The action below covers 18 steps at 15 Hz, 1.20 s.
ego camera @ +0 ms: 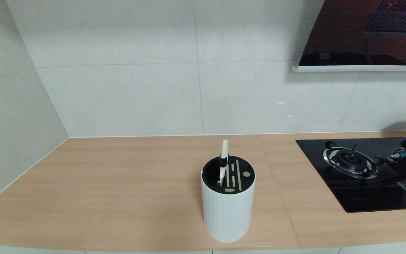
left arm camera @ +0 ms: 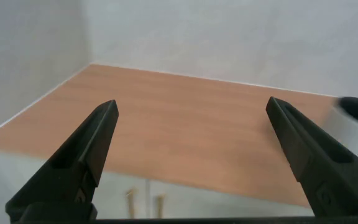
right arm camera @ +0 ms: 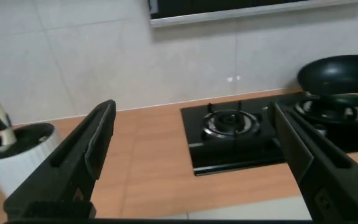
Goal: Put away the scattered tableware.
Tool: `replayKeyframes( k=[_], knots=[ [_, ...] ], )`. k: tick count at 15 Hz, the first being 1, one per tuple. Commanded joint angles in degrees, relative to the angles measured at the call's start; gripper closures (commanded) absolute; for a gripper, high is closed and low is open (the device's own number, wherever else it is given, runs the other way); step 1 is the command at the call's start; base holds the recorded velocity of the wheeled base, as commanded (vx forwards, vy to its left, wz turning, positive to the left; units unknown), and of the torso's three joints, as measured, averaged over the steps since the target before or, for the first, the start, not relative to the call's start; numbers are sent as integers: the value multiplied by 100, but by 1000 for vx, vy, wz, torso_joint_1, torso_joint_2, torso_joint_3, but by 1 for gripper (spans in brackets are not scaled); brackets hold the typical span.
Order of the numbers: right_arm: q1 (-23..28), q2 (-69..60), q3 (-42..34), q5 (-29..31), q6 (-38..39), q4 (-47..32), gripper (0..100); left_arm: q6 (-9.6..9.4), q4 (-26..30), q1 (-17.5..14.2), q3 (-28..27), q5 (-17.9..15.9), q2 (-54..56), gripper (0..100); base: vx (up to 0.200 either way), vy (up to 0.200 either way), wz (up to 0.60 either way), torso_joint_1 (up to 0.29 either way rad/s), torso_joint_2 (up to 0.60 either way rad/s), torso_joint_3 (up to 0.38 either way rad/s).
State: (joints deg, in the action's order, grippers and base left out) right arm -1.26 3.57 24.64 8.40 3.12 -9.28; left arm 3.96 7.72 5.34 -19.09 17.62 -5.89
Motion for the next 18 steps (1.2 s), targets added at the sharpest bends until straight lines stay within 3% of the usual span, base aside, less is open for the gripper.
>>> replayKeyframes(
  k=[1, 2, 3, 6, 7, 9, 10, 12, 14, 16, 18],
  knots=[
    [170, -357, -433, 4, -13, -30, 0, -97, 2, -428, 318, -100, 395, 0, 0, 0, 0, 0, 0, 0],
    [170, -357, -644, 30, 4, 40, 0, -361, -16, -552, 599, -223, 589, 0, 0, 0, 0, 0, 0, 0],
    [170, -357, -864, 13, 4, 93, 0, -352, -121, -552, 881, -215, 589, 0, 0, 0, 0, 0, 0, 0],
    [170, -357, -1673, -14, -128, 304, 0, -282, -693, -552, 1654, -426, 589, 0, 0, 0, 0, 0, 0, 0],
    [170, -348, -2147, -66, -198, 875, 0, -203, -1000, -552, 1909, -839, 589, 0, 0, 0, 0, 0, 0, 0],
    [170, -348, -2464, -357, -295, 1253, 0, -1, -983, -552, 1909, -997, 589, 0, 0, 0, 0, 0, 0, 0],
    [170, -348, -2464, -655, -286, 1191, 0, -1, -974, -552, 1909, -1217, 589, 0, 0, 0, 0, 0, 0, 0],
    [161, -348, -2446, -805, -312, 805, 0, -124, -974, -552, 1909, -1480, 589, 0, 0, 0, 0, 0, 0, 0],
    [161, -348, -2464, -893, -312, 919, 0, -510, -798, -552, 1909, -1788, 580, 0, 0, 0, 0, 0, 0, 0],
    [161, -348, -2464, -901, -312, 919, 0, -730, -754, -552, 1909, -1885, 580, 0, 0, 0, 0, 0, 0, 0],
    [161, -348, -2464, -901, -312, 919, 0, -616, -754, -552, 1909, -1885, 580, 0, 0, 0, 0, 0, 0, 0]
  ],
)
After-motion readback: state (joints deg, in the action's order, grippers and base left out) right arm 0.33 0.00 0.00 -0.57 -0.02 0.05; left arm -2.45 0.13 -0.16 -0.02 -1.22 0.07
